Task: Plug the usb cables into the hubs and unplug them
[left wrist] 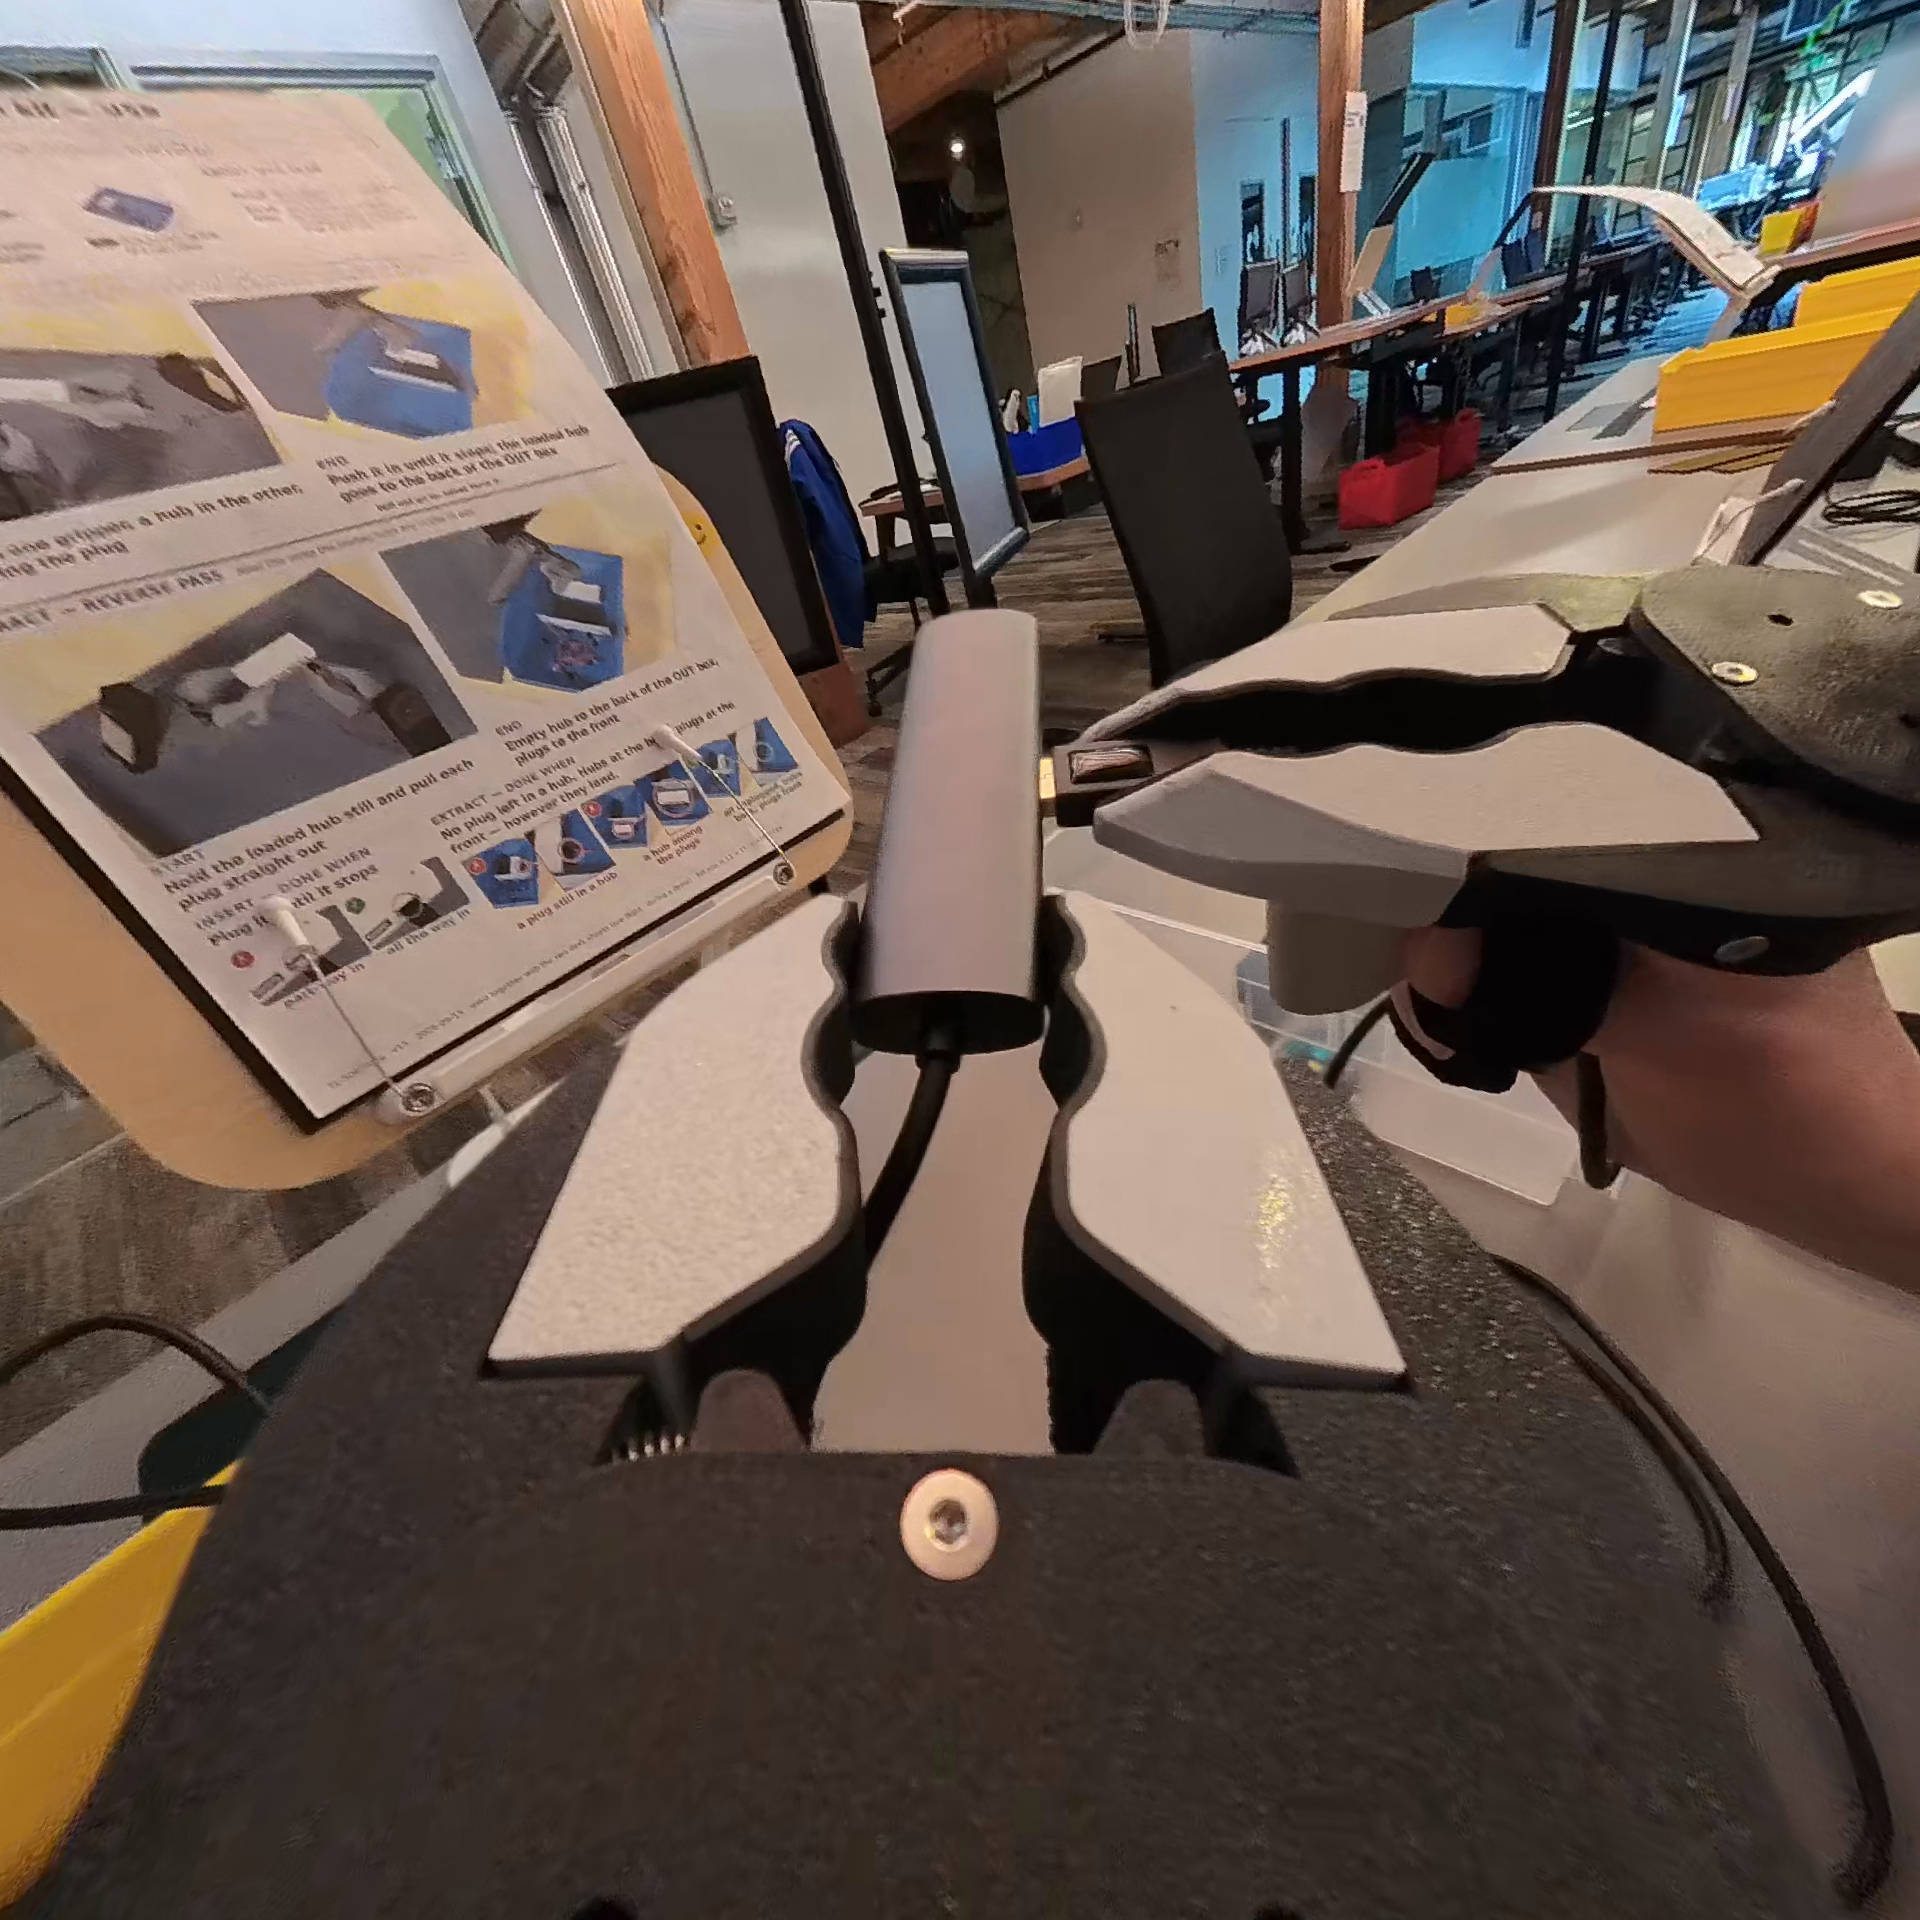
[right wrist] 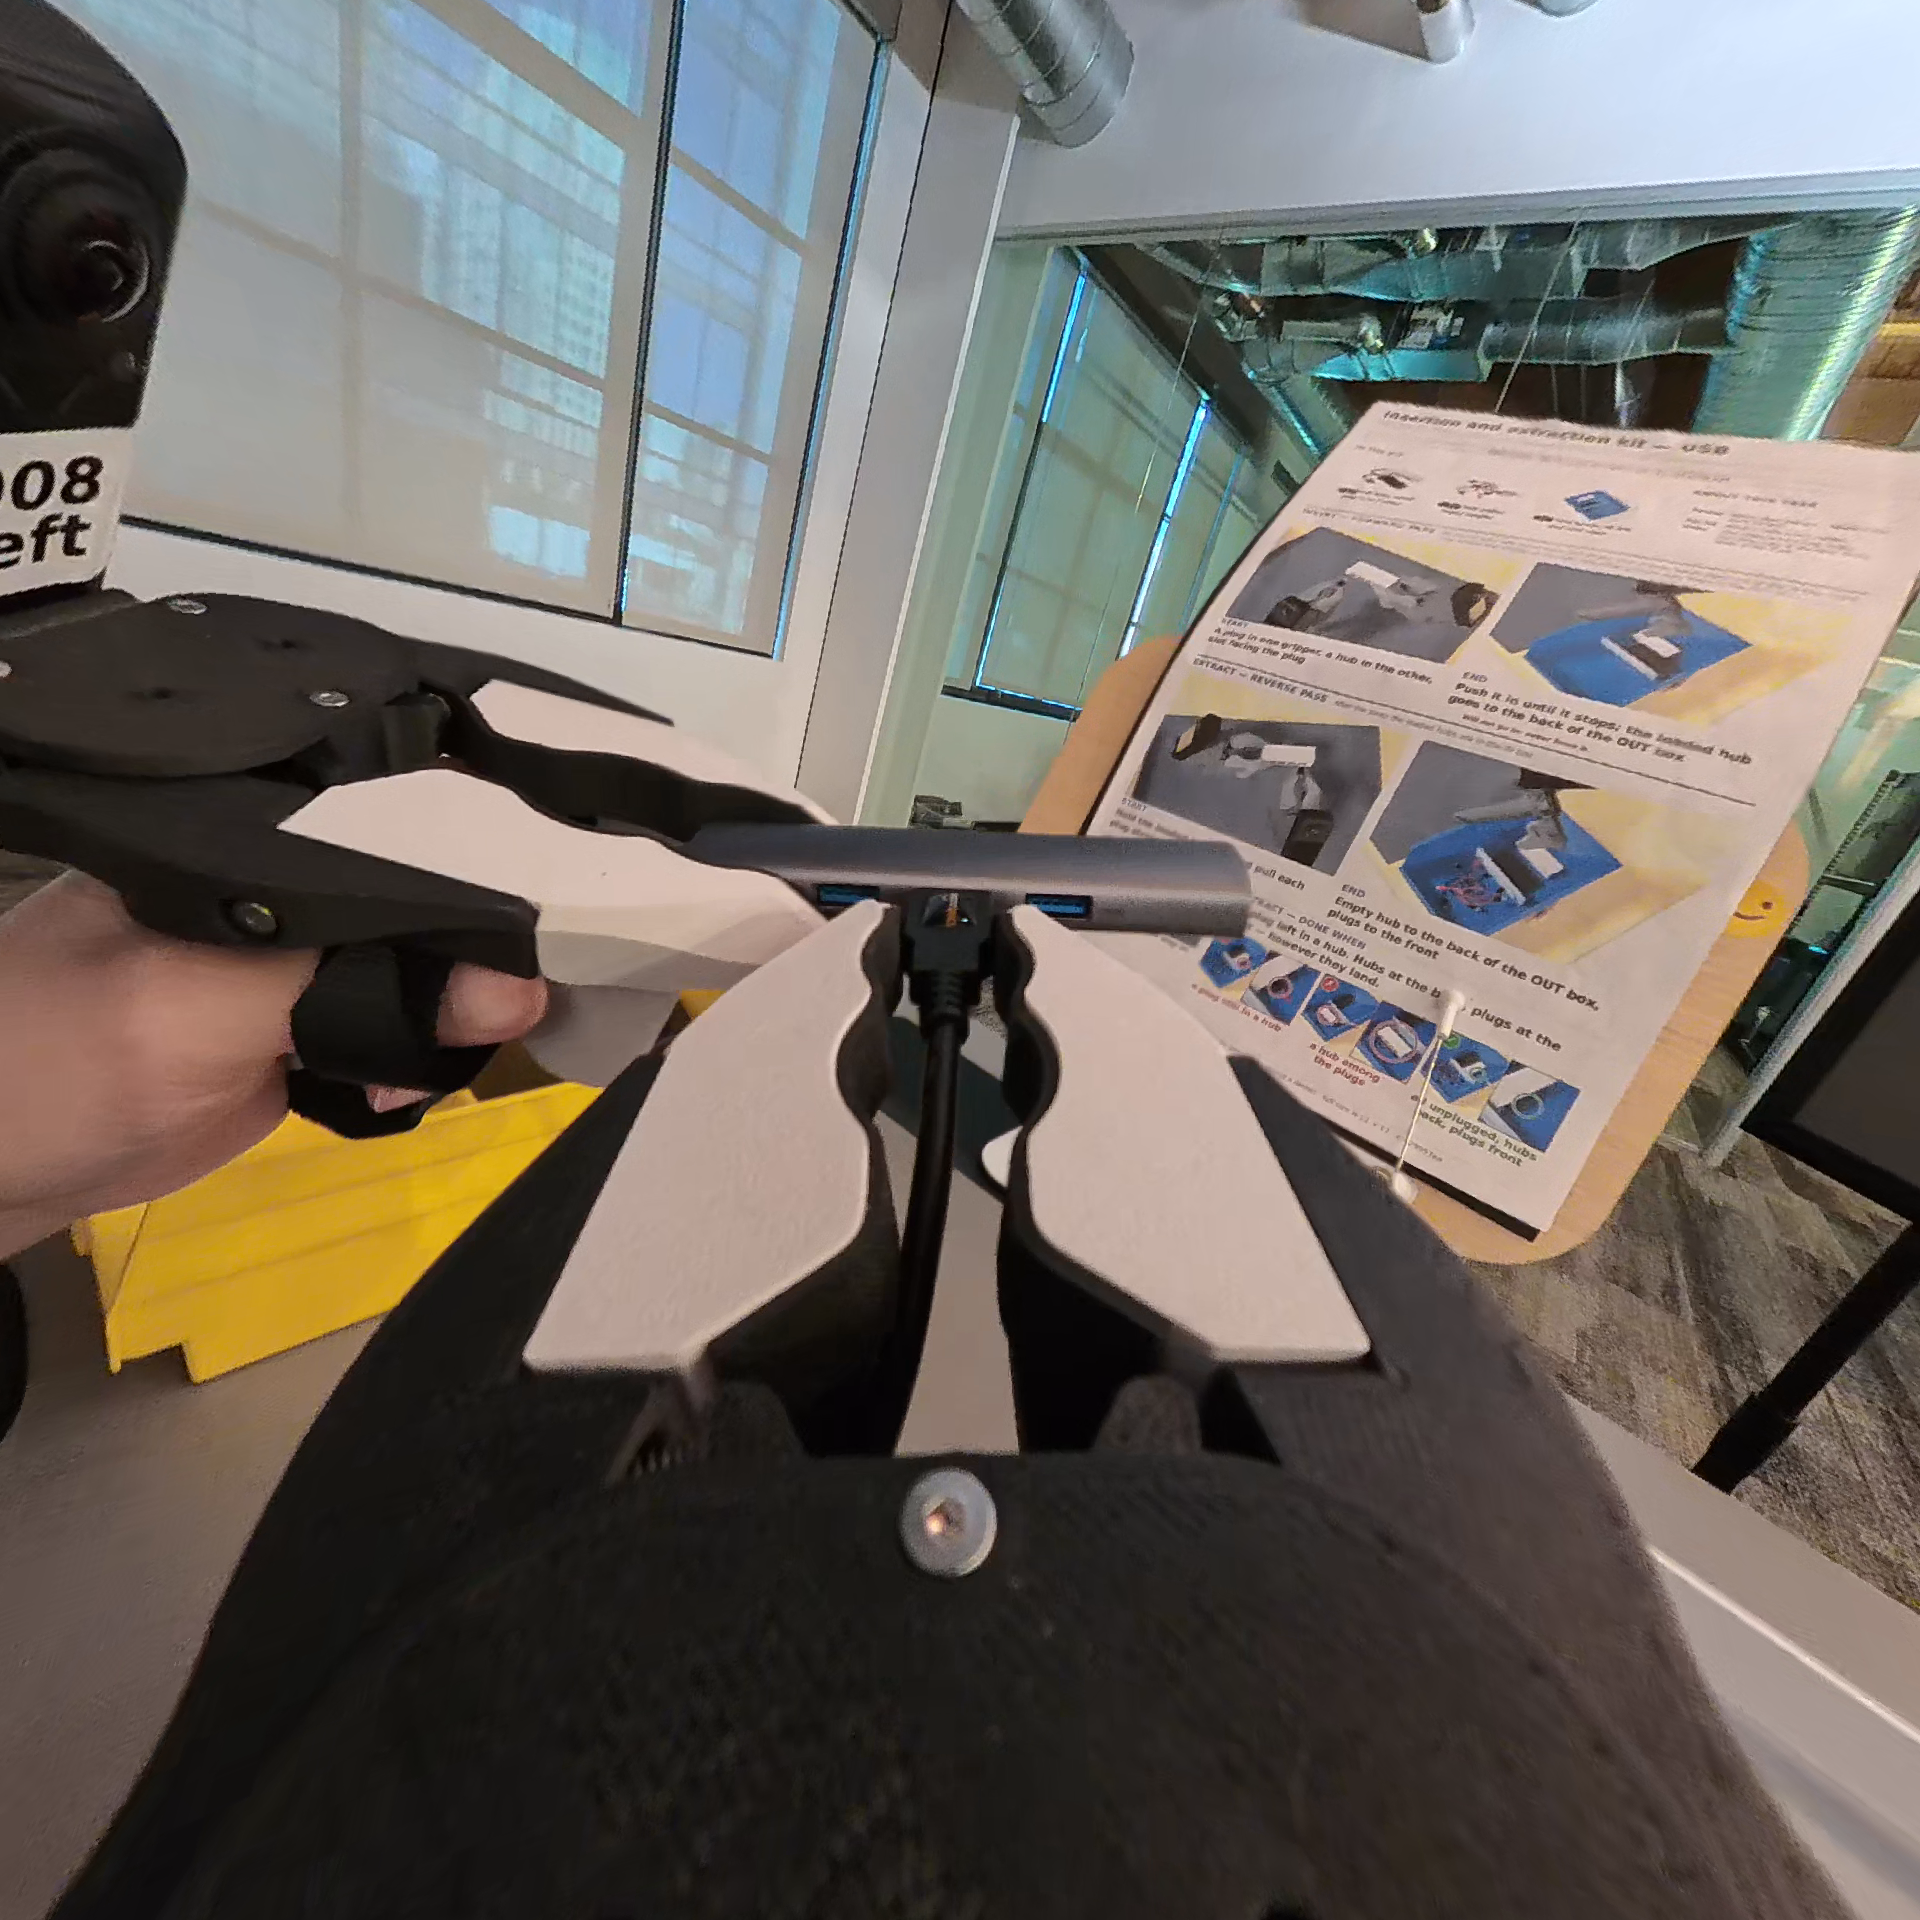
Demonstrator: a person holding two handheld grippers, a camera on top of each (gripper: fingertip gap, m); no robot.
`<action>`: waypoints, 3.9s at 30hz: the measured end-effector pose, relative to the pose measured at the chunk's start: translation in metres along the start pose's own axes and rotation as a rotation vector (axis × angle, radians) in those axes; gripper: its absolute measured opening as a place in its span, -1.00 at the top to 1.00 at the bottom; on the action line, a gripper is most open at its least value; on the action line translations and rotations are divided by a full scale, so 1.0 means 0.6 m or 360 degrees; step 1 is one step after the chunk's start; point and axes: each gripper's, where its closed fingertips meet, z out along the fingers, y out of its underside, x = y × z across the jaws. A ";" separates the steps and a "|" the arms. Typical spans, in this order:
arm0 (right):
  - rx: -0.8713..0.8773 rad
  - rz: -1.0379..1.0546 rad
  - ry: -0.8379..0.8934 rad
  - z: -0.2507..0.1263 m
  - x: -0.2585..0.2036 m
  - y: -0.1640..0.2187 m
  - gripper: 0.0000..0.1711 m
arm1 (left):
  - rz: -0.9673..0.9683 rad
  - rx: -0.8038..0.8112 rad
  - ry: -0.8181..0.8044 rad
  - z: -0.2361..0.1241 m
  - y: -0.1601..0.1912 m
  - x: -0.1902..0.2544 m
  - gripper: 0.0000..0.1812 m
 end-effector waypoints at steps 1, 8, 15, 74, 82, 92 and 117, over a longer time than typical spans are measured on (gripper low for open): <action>0.0006 0.0003 0.0010 0.001 0.001 -0.002 0.80 | 0.0005 0.0006 -0.0009 0.000 -0.002 -0.002 0.64; 0.0107 -0.0004 0.0049 -0.005 0.012 -0.037 0.80 | 0.0061 0.0080 0.0003 0.003 -0.037 -0.002 0.64; 0.0293 0.0035 -0.0006 -0.030 0.022 -0.077 0.80 | 0.0182 0.0232 0.0040 -0.001 -0.089 0.027 0.64; 0.0266 0.0098 0.0013 0.008 0.019 -0.076 0.80 | 0.0077 0.0335 -0.0018 -0.003 -0.099 -0.018 0.63; 0.0232 0.0030 0.0067 0.011 0.016 -0.074 0.80 | 0.0031 0.0315 0.0031 -0.004 -0.096 -0.022 0.63; 0.0240 0.0145 -0.0050 0.010 0.022 -0.071 0.80 | 0.0085 0.0299 -0.0032 0.000 -0.097 -0.020 0.63; 0.0189 -0.0048 0.0141 0.015 0.016 -0.074 0.80 | 0.0115 0.0295 -0.0085 -0.006 -0.100 -0.028 0.62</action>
